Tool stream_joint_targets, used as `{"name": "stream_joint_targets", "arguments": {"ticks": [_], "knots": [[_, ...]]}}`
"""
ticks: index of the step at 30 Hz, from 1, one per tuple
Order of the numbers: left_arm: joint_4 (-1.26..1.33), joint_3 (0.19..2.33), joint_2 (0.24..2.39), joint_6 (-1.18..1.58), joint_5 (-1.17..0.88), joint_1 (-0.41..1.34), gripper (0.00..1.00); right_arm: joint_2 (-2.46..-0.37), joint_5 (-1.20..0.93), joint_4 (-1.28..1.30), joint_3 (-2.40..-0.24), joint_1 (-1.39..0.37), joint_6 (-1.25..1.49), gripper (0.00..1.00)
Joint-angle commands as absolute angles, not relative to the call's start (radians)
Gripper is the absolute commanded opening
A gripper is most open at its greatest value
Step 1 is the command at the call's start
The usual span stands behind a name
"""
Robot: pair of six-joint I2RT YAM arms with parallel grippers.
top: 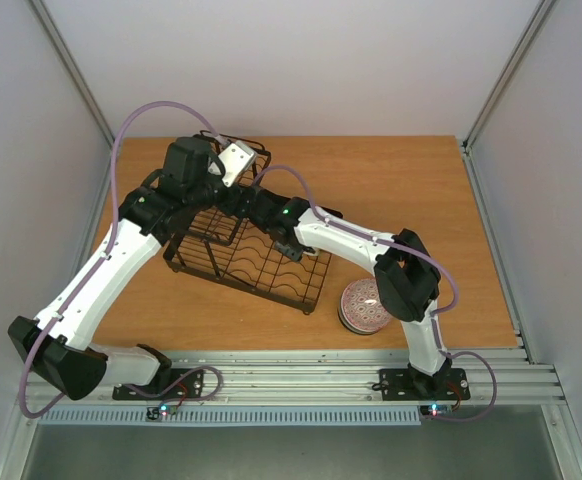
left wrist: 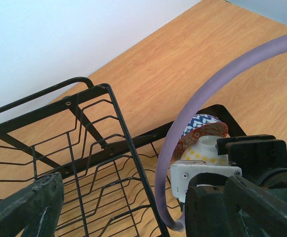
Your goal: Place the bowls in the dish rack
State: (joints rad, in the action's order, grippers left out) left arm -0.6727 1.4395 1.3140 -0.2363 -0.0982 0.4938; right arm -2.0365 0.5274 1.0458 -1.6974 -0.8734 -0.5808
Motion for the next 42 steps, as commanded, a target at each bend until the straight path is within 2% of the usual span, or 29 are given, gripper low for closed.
{"name": "stream_joint_targets", "arguments": {"ticks": [1, 6, 8, 10, 11, 42], "knots": [[-0.63, 1.433, 1.295, -0.232, -0.106, 0.488, 0.89, -2.065, 0.53, 1.066, -1.68, -0.887, -0.593, 0.46], [-0.63, 1.432, 1.296, -0.232, -0.107, 0.486, 0.89, -2.057, 0.523, 1.065, -1.662, -0.89, -0.588, 0.54], [-0.629, 1.432, 1.296, -0.232, -0.107, 0.486, 0.89, -2.053, 0.533, 1.068, -1.657, -0.89, -0.581, 0.65], [-0.63, 1.431, 1.295, -0.232, -0.109, 0.485, 0.89, -2.05, 0.547, 1.068, -1.653, -0.89, -0.571, 0.95], [-0.63, 1.432, 1.294, -0.231, -0.109, 0.485, 0.89, -2.046, 0.551, 1.068, -1.65, -0.89, -0.567, 0.98], [-0.633, 1.431, 1.289, -0.221, -0.133, 0.48, 0.89, -1.918, 0.722, 1.005, -1.56, -0.844, -0.507, 0.99]]}}
